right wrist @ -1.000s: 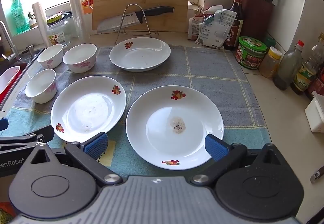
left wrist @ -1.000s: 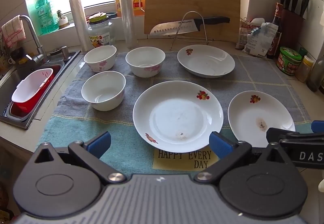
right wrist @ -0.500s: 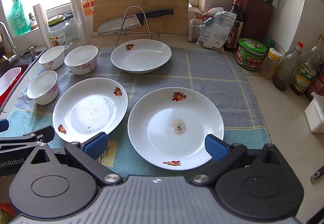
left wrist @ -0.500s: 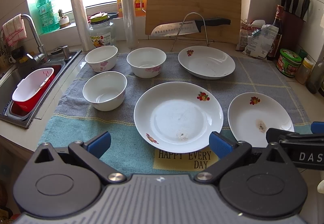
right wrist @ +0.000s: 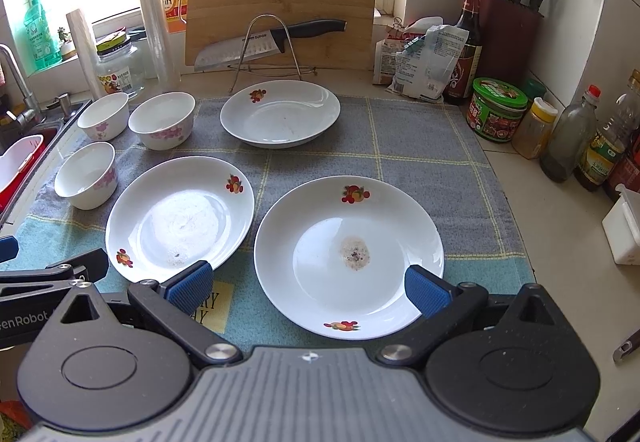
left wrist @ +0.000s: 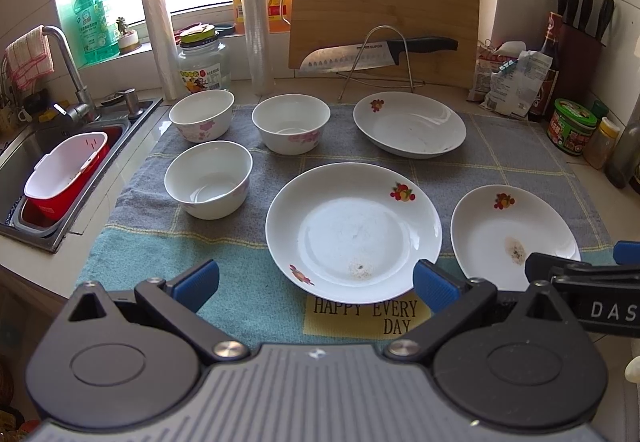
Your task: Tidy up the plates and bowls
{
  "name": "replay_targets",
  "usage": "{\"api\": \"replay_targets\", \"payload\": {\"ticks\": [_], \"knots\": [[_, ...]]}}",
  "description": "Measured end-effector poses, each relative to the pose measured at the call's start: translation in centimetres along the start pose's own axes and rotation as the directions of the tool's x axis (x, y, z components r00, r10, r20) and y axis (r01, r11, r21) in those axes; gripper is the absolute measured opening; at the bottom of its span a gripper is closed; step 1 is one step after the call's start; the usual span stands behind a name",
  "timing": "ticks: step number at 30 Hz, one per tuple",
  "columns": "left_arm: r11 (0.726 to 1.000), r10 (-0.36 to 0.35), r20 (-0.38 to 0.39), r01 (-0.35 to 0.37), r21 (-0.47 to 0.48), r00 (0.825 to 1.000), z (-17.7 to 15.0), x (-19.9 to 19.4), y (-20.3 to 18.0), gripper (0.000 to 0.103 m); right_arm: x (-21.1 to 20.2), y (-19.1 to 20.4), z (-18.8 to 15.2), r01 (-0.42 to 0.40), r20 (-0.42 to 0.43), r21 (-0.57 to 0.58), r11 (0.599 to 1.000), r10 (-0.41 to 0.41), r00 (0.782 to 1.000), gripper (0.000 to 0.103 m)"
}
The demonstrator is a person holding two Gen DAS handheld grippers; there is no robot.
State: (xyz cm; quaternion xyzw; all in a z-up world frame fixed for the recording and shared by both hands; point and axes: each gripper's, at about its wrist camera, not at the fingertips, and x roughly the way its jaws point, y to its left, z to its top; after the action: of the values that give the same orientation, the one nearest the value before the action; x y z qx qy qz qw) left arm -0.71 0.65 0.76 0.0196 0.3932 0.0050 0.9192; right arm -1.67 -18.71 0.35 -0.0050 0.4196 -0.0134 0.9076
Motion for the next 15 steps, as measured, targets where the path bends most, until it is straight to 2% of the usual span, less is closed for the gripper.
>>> {"api": "replay_targets", "payload": {"ticks": [15], "knots": [[1.000,-0.004,0.000,0.004,-0.005,1.000,0.07,-0.08,0.21,0.102,-0.12,0.08,0.01,0.003,0.007,-0.001,1.000,-0.003,1.000,0.103]]}}
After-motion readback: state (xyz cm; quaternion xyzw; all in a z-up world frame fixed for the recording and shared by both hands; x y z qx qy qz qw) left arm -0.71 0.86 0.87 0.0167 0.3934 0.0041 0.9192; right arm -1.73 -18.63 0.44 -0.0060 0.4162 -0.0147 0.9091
